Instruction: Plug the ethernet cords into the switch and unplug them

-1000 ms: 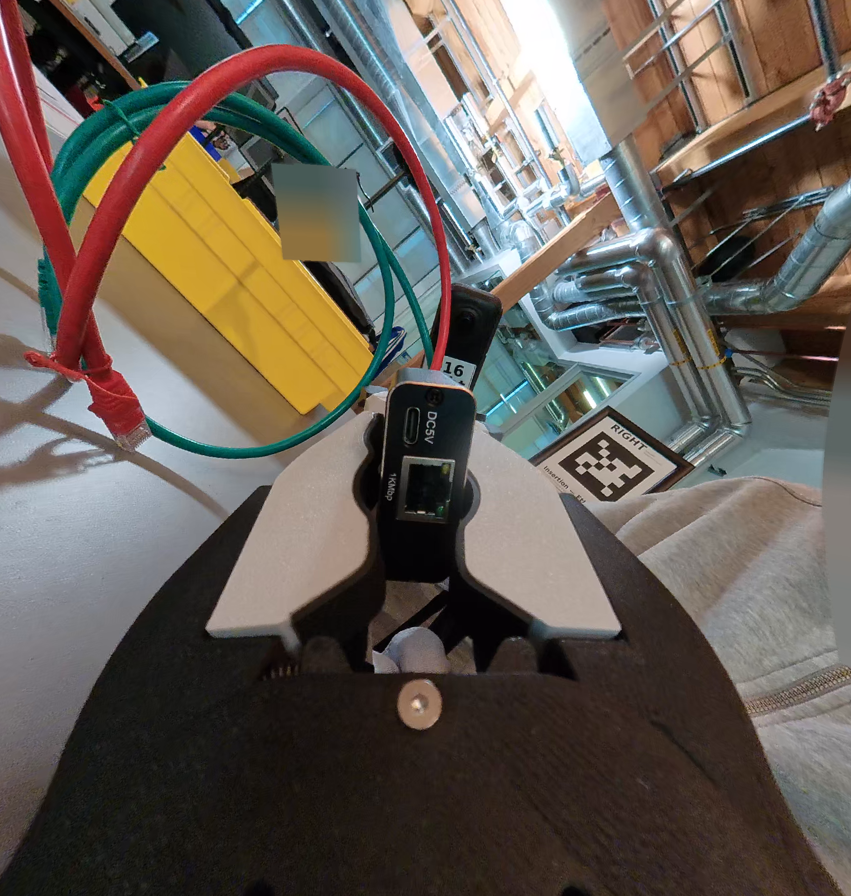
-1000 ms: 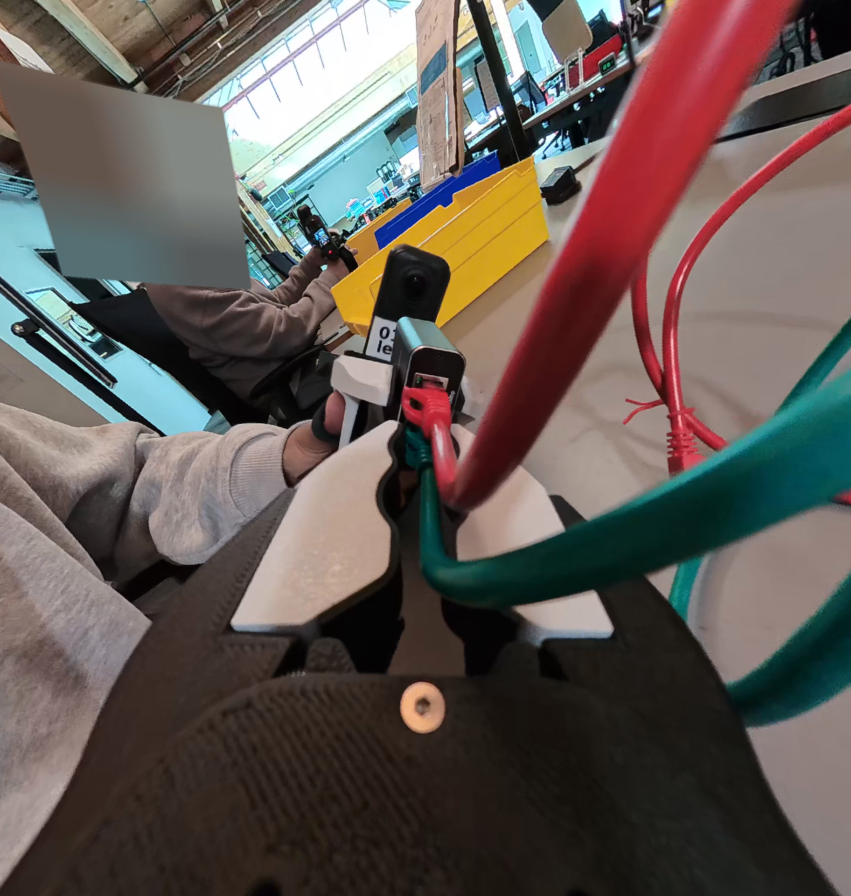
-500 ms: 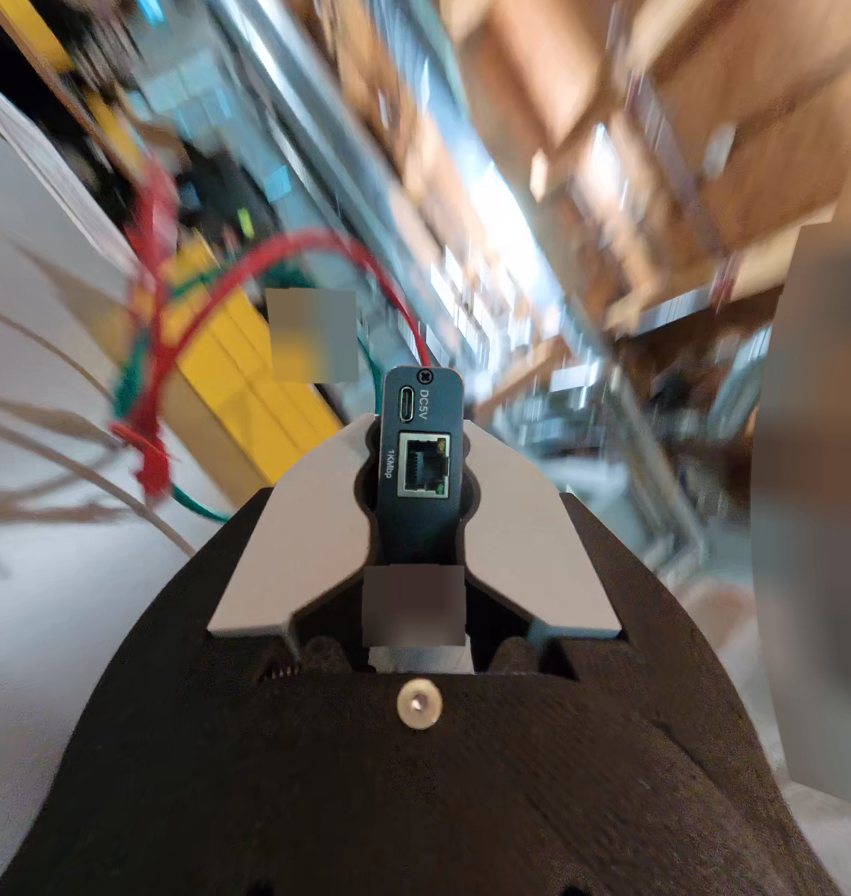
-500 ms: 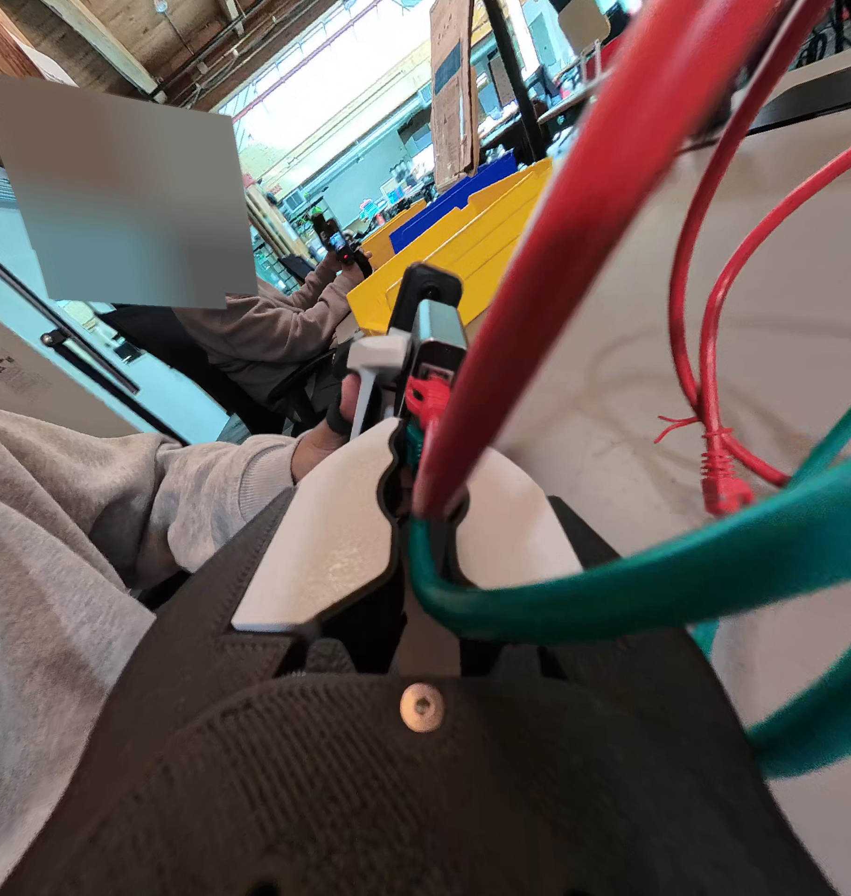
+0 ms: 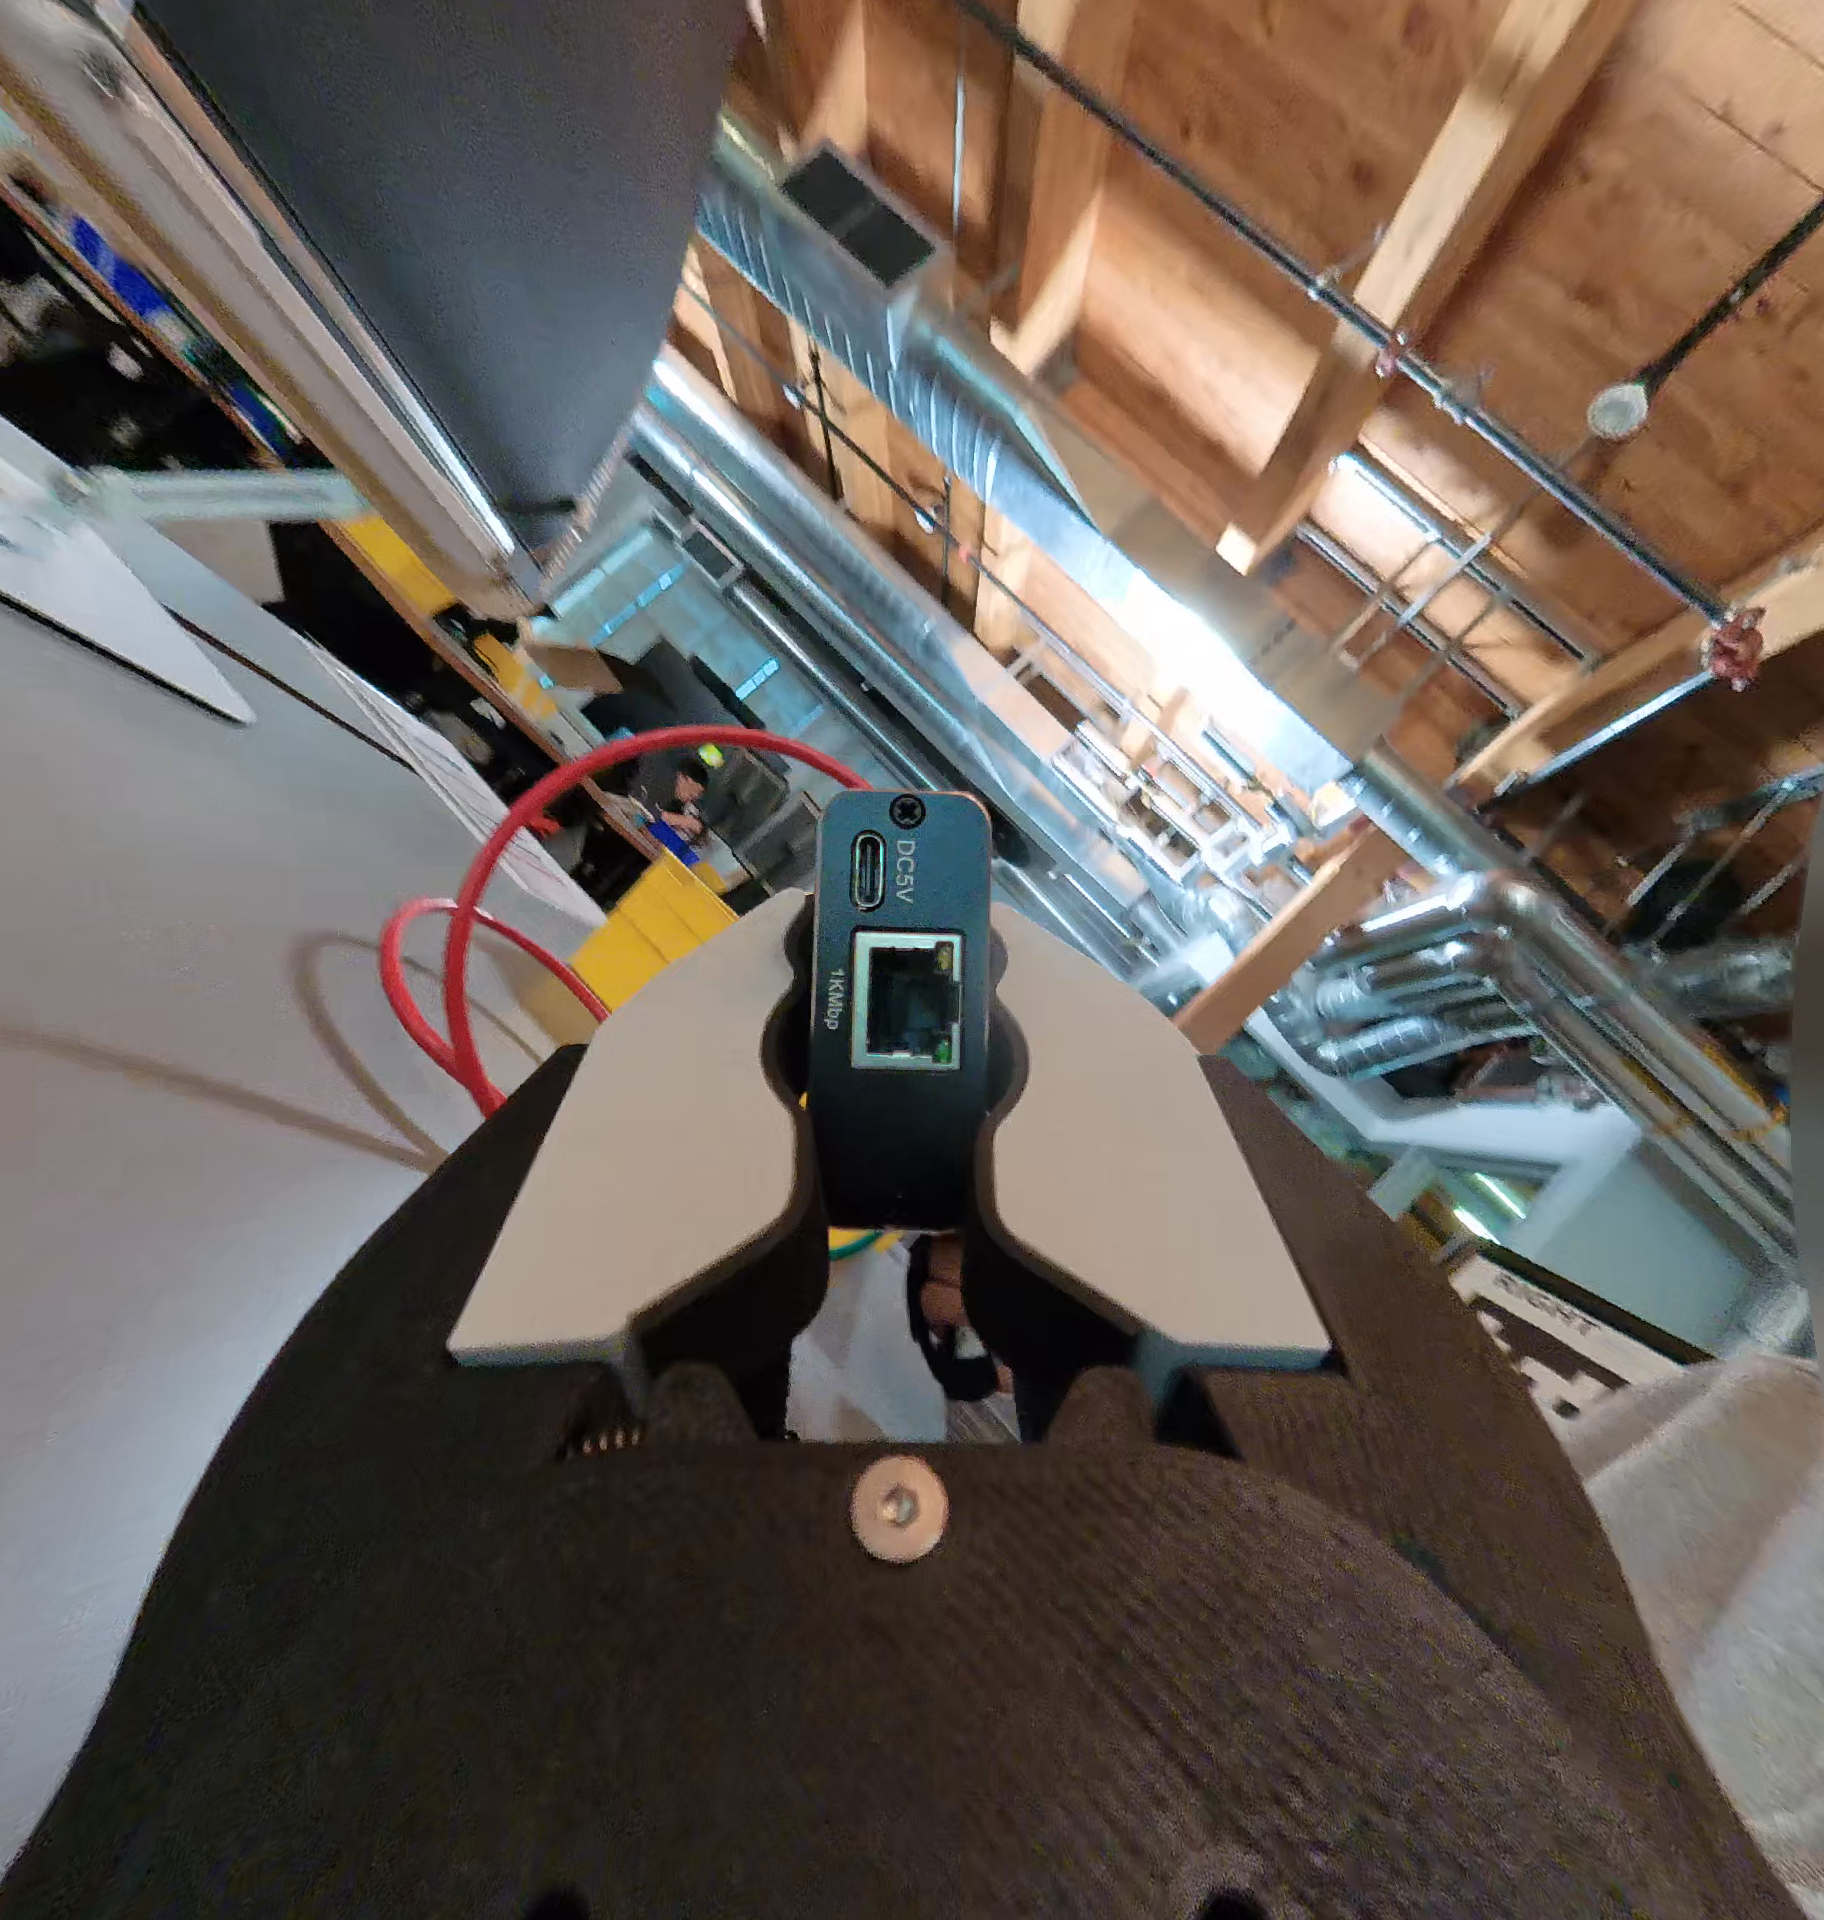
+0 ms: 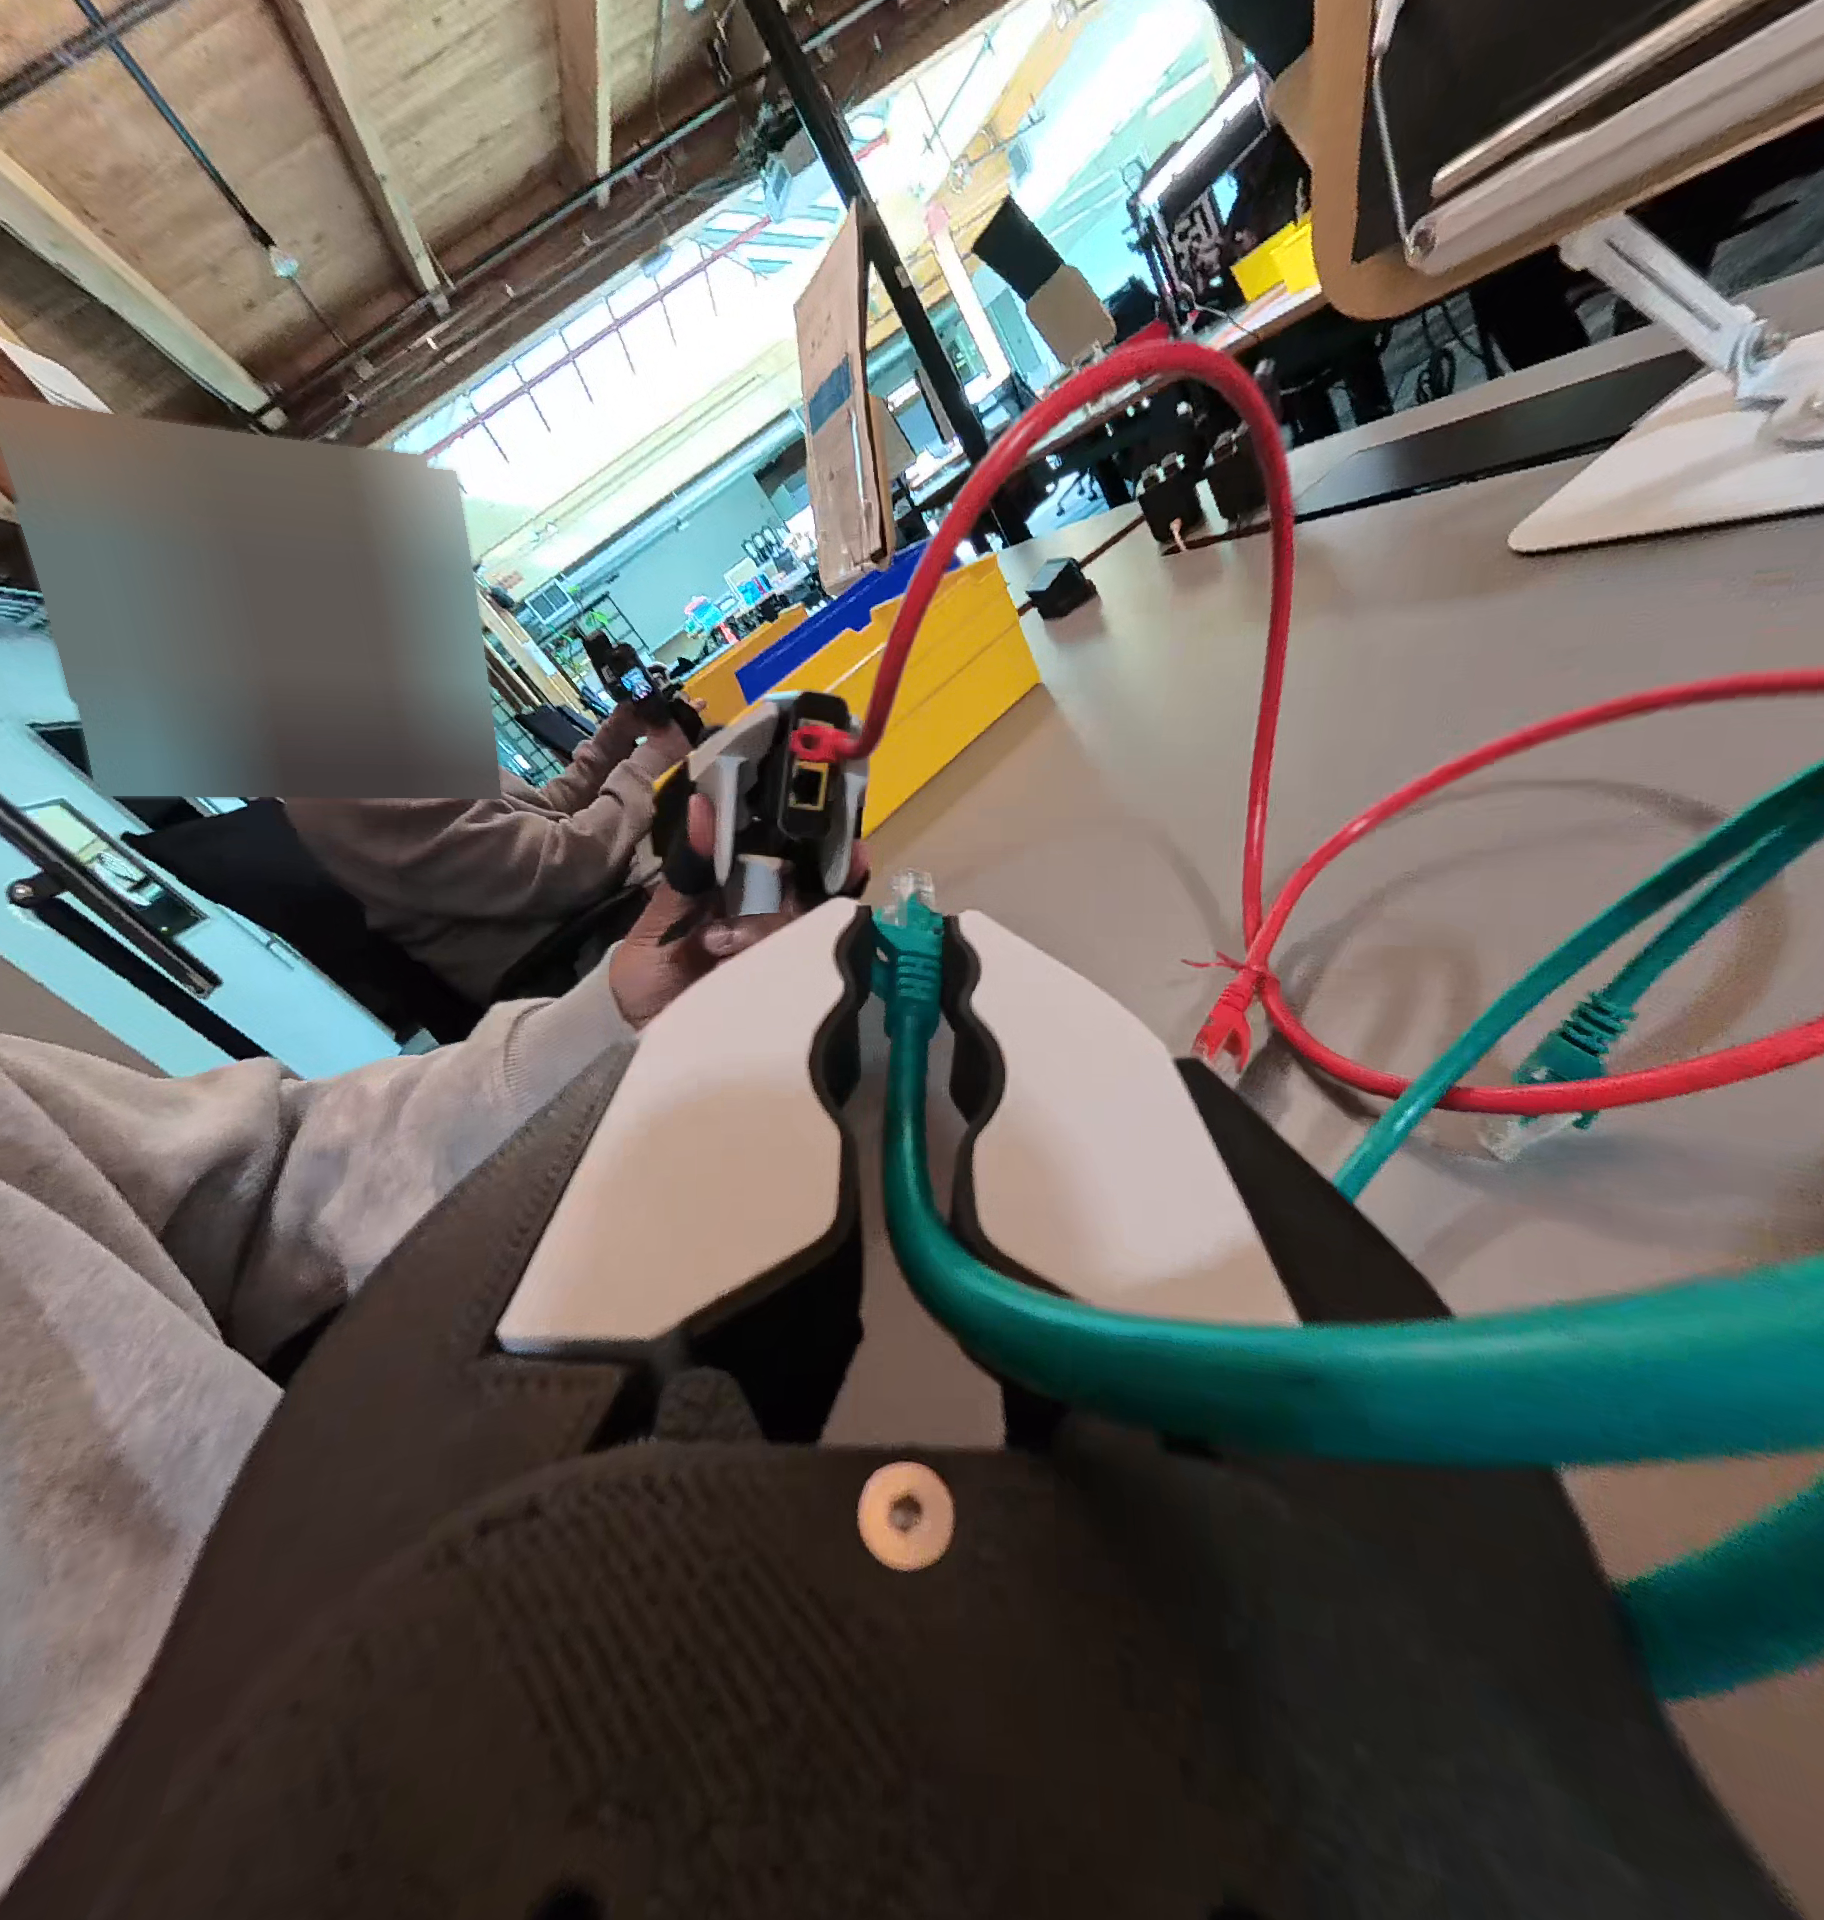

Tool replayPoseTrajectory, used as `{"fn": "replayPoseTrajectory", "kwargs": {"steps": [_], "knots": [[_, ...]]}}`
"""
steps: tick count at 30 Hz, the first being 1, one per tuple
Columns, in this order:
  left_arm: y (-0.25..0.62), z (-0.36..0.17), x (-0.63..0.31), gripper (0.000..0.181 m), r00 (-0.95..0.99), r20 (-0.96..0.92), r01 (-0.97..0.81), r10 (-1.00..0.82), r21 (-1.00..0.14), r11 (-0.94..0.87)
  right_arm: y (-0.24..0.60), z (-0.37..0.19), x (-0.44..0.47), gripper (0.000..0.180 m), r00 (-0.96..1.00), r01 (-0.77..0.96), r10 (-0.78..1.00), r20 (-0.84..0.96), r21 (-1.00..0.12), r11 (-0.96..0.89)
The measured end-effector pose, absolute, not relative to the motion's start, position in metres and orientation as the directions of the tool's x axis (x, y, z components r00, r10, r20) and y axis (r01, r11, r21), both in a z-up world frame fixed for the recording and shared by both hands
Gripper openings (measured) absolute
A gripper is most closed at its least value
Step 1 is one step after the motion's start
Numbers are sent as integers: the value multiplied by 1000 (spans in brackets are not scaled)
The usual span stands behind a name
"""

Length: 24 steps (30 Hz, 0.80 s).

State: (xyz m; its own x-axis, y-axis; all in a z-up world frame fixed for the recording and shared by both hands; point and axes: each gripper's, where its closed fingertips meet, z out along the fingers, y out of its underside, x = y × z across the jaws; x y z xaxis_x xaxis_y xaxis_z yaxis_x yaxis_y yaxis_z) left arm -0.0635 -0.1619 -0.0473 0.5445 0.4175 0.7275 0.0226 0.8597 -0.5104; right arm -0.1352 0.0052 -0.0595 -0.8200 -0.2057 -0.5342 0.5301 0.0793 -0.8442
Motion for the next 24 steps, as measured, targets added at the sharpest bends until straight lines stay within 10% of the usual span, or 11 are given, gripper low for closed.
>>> {"fn": "replayPoseTrajectory", "kwargs": {"steps": [11,17,24], "knots": [[-156,-66,-73,25,508,750,91,424,-536,840,44,17,-70,13,-700,404,-663,-265,-913,-62],[-105,-76,-79,25,574,806,410,147,-438,800,50,29,-62,13,-682,363,-698,-218,-929,-65],[-95,-76,-80,25,578,797,396,176,-463,793,69,59,-74,13,-661,430,-726,-192,-889,-156]]}}
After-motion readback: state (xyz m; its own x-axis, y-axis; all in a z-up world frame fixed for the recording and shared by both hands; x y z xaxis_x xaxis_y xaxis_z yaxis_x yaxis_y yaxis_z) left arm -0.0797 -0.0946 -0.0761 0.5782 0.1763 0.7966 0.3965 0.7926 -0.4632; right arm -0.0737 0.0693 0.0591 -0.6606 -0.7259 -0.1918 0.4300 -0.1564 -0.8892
